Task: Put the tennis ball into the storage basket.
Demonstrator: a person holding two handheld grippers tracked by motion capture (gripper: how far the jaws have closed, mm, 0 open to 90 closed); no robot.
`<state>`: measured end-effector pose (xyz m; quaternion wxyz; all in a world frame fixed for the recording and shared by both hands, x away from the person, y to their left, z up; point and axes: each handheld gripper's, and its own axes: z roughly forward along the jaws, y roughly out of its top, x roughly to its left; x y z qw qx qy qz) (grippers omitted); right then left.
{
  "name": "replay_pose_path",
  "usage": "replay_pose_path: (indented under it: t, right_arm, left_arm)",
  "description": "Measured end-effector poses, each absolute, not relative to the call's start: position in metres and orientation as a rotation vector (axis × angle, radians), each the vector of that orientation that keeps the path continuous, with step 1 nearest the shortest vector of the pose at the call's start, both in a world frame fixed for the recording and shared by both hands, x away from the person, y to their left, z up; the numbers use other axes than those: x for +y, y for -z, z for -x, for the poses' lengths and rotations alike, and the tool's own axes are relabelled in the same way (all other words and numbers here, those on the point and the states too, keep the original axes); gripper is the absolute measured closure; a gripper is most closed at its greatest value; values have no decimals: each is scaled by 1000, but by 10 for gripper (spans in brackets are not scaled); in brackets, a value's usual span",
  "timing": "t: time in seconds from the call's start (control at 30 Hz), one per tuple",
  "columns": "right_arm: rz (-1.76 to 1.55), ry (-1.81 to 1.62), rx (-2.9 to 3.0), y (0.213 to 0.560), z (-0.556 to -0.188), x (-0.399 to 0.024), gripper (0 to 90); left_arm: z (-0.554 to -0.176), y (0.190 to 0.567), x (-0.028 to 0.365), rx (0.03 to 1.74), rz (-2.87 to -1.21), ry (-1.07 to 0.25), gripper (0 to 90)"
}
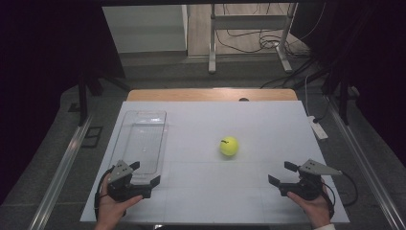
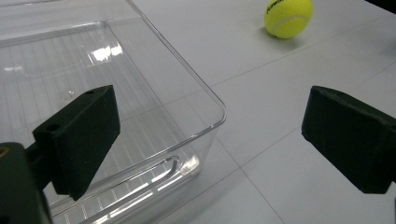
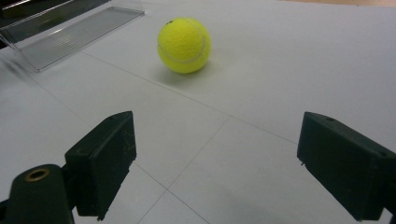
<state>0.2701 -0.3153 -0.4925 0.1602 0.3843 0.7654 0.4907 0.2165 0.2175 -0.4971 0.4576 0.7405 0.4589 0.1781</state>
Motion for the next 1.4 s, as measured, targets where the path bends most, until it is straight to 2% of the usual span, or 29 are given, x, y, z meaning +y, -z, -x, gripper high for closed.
replay_pose_path:
  t: [0.93, 1.4]
  right_arm:
    - [-1099, -1384, 2188, 496, -270, -311, 115]
    - [-1099, -1380, 2192, 498, -273, -309, 113]
  left_arm:
    - [-220, 483, 203, 1126, -1898, -457, 58]
    - [-233, 474, 188, 1107, -1971, -413, 59]
